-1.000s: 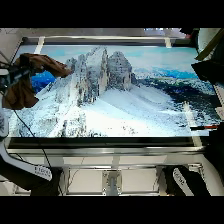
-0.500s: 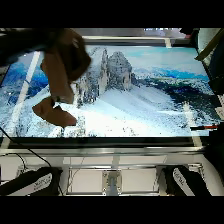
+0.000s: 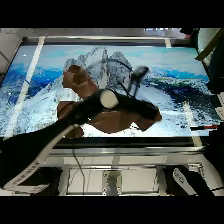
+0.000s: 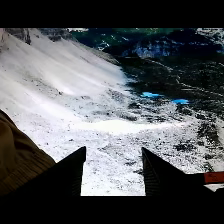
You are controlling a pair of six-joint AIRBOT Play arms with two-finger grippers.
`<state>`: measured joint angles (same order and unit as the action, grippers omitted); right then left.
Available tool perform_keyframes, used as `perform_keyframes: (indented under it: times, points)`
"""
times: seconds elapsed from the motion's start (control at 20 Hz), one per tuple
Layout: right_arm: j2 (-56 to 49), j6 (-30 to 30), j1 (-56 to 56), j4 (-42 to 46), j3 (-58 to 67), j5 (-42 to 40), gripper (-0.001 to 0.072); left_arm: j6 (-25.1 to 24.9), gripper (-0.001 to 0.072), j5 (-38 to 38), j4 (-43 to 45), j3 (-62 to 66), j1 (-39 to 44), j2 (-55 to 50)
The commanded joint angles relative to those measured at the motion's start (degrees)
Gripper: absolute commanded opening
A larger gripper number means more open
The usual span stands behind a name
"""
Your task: Fold the clothes and pants, and hang the long-sleeved shirts on hangers.
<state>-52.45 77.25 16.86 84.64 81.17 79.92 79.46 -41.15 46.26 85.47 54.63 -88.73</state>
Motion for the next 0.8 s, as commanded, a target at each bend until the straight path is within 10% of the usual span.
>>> perform_keyframes:
  times: [0.0, 0.4, 0.75]
  points:
    - [-1.9, -0.8, 0.0, 1.7, 0.0, -0.1, 0.0390, 0.0, 0.0621, 5.3, 0.7, -0.1, 2.1, -4.7]
    - [-1.7, -0.5, 0.0, 0.7, -5.5, -0.6, 0.0390, 3.2, 0.0698, -25.2, 6.1, -3.0, -43.9, 19.8]
    - [4.7, 0.7, -0.1, -17.6, -33.2, -9.0, 0.0391, 15.1, 0.0698, -29.6, 21.1, -50.4, -59.6, 57.1]
